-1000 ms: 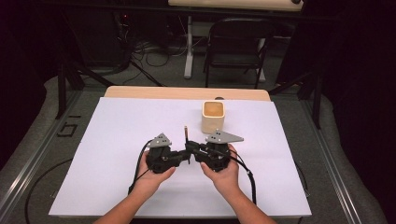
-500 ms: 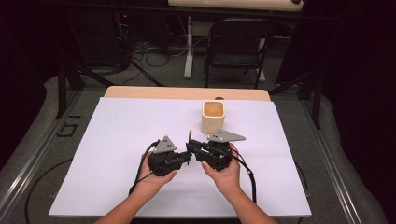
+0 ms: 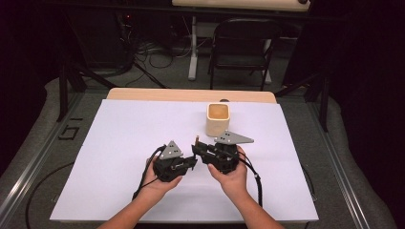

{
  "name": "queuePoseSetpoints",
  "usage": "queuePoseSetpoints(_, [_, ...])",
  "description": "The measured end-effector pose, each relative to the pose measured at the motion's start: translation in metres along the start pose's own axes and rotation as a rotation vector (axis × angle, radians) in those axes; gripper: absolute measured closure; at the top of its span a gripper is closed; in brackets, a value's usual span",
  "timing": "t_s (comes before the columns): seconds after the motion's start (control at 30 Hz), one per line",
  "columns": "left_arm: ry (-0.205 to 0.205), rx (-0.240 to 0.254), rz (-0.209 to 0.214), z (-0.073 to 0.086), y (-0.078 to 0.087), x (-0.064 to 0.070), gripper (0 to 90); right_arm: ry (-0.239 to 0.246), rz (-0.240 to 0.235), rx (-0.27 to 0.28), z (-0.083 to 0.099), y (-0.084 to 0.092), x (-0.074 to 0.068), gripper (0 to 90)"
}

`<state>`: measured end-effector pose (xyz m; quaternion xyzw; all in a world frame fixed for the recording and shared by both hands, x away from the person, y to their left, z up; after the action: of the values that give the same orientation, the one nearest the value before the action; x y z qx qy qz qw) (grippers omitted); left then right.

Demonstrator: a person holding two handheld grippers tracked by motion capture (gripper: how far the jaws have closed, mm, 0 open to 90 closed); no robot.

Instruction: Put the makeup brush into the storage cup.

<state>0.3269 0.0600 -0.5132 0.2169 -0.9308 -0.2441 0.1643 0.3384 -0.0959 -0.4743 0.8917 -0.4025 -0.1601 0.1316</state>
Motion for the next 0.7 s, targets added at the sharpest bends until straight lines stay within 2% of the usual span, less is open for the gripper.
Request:
queuePoseSetpoints(0.3, [-0.038, -0.028, -0.021, 0.0017, -0.0034, 0.0034, 84.6, -0.002, -0.004, 0.011, -0.0023, 0.0021, -0.0005, 76.2])
queuePoseSetpoints(0.7, [-0.059, -0.041, -0.038, 0.0029, -0.0056, 0.0053, 84.6, 0.001, -0.01, 0.026, -0.0052, 0.0047, -0.0014, 76.7])
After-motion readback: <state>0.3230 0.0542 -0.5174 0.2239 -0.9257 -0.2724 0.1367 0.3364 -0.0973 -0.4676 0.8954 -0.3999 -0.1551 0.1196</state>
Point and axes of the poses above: each handheld gripper's, and its own axes: y roughly backward along the jaws, z roughly out of its underside, x roughly to its right, the point moved 3 cm from there along -y, roughly forward along the jaws, and after that the axes turned 8 degrees about z, right-handed, at the moved point
